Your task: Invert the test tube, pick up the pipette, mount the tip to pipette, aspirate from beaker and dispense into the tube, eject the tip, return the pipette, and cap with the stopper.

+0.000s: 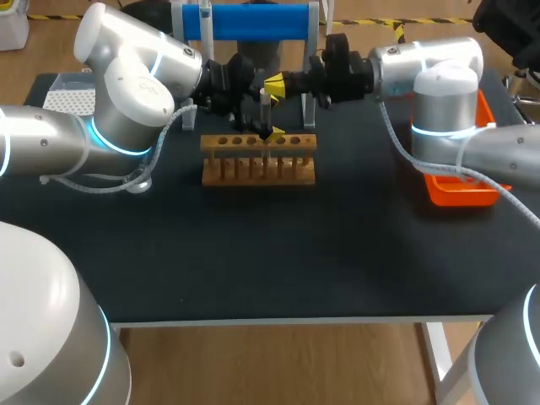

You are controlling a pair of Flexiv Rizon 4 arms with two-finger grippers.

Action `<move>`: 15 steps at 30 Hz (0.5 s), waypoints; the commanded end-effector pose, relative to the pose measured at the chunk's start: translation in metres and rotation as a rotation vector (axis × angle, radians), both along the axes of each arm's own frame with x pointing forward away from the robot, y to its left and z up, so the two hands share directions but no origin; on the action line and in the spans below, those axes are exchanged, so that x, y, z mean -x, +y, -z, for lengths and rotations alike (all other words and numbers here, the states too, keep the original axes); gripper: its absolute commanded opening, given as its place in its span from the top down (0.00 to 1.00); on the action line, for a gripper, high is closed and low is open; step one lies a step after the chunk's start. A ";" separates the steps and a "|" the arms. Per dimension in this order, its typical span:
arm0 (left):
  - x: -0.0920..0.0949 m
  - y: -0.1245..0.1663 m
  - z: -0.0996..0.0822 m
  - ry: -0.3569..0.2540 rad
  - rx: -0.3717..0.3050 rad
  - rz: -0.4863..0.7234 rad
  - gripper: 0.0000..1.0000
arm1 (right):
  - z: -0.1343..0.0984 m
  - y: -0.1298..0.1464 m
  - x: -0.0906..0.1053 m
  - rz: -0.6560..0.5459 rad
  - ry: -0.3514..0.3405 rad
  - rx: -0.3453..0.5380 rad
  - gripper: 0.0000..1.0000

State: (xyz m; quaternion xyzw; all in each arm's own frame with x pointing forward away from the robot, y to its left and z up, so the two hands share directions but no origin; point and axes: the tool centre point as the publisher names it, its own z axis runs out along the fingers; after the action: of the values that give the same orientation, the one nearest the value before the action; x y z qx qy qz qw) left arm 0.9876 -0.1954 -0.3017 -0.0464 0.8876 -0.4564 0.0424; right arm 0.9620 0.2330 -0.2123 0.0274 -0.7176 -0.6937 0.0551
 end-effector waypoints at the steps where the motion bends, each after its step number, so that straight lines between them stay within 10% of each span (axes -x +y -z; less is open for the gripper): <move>1: -0.001 0.000 0.000 0.002 -0.003 0.002 0.00 | 0.001 0.002 -0.001 0.004 -0.004 0.000 1.00; 15: -0.001 0.000 0.000 0.002 -0.003 0.002 0.00 | 0.006 0.006 -0.005 0.003 -0.002 0.006 1.00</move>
State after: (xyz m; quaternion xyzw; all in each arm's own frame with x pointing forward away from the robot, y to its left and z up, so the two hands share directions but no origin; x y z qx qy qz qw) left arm 0.9876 -0.1954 -0.3017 -0.0464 0.8876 -0.4564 0.0424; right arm 0.9653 0.2382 -0.2170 0.0273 -0.7202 -0.6911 0.0533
